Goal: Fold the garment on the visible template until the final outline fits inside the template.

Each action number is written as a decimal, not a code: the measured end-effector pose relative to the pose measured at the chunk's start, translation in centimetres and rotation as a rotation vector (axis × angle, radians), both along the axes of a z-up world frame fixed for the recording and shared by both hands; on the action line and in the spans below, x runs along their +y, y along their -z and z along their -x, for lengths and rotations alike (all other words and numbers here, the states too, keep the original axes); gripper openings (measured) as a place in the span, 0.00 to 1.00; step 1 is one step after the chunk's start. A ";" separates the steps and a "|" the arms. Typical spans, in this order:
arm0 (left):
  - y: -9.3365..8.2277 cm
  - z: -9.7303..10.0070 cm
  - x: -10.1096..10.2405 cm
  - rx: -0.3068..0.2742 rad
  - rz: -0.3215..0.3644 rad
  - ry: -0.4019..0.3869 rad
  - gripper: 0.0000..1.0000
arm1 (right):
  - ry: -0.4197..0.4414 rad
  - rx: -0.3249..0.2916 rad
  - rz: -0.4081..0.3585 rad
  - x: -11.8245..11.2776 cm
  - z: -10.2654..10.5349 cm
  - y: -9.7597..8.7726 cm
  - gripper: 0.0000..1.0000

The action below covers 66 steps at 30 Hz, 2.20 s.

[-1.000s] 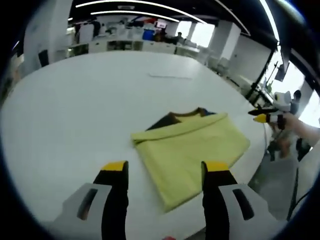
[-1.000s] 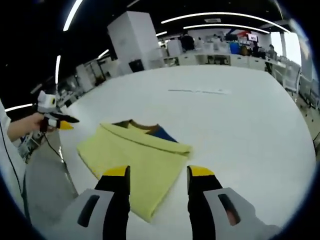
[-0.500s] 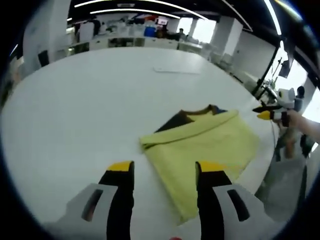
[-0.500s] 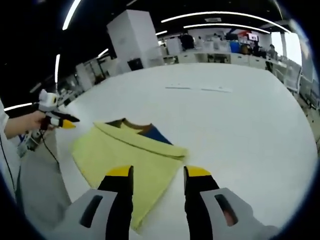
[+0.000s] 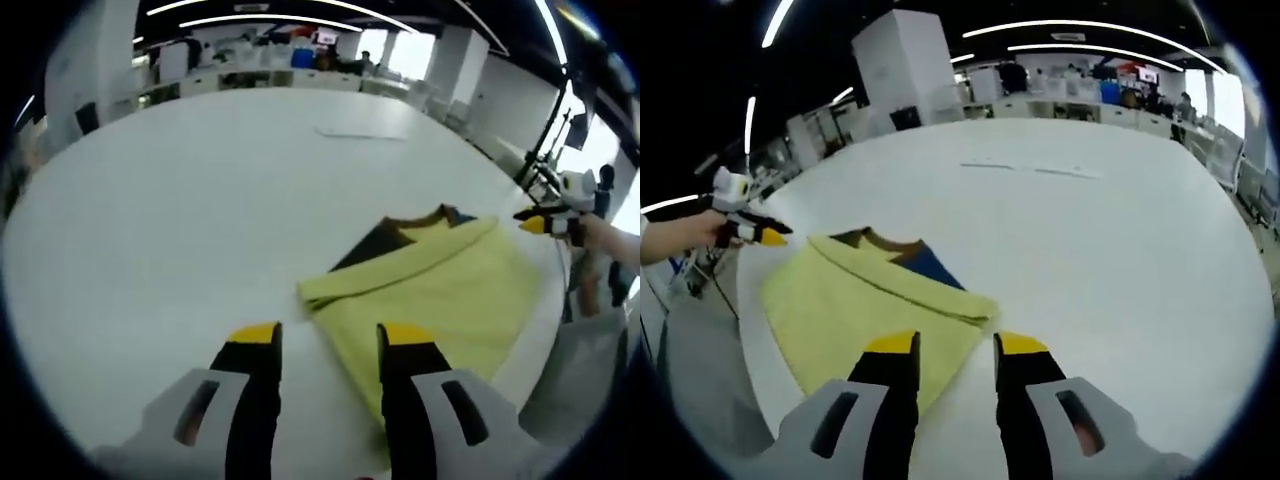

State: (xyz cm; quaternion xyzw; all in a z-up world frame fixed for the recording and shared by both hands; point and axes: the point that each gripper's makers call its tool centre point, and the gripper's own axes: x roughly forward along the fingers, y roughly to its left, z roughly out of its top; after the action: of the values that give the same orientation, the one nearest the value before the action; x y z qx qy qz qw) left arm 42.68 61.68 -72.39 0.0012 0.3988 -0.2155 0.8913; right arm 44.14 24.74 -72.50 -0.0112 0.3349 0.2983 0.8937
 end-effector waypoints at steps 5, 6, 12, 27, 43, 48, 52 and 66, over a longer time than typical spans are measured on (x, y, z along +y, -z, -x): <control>0.6 -0.6 0.1 0.001 -0.017 0.007 0.31 | 0.006 0.004 0.003 -0.1 -0.6 0.5 0.23; 0.7 -0.7 0.2 -0.001 -0.020 0.007 0.30 | 0.006 0.005 0.006 -0.1 -0.6 0.6 0.23; 1.3 -1.4 0.6 -0.009 -0.044 0.005 0.25 | 0.003 0.005 0.014 -0.1 -1.2 1.0 0.20; 2.1 -2.5 0.9 -0.018 -0.083 0.013 0.14 | -0.005 0.010 0.023 -0.2 -1.8 1.7 0.17; 2.3 -2.7 0.4 -0.014 -0.070 0.018 0.05 | -0.006 0.014 0.035 -0.5 -2.4 2.4 0.12; 2.3 -2.9 0.3 -0.011 -0.071 0.018 0.02 | -0.007 0.012 0.039 -0.4 -2.8 2.6 0.09; 2.3 -3.0 0.3 -0.009 -0.071 0.016 0.01 | -0.004 0.012 0.038 -0.4 -2.9 2.6 0.07; 2.0 -3.3 0.4 -0.016 -0.062 0.006 0.00 | 0.005 -0.018 0.027 -0.5 -3.6 1.8 0.01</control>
State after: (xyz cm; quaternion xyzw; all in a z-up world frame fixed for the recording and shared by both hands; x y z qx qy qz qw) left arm 45.99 62.09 -74.39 0.0318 0.3983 -0.2059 0.8933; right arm 47.78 24.26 -74.34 -0.0248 0.3310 0.2916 0.8971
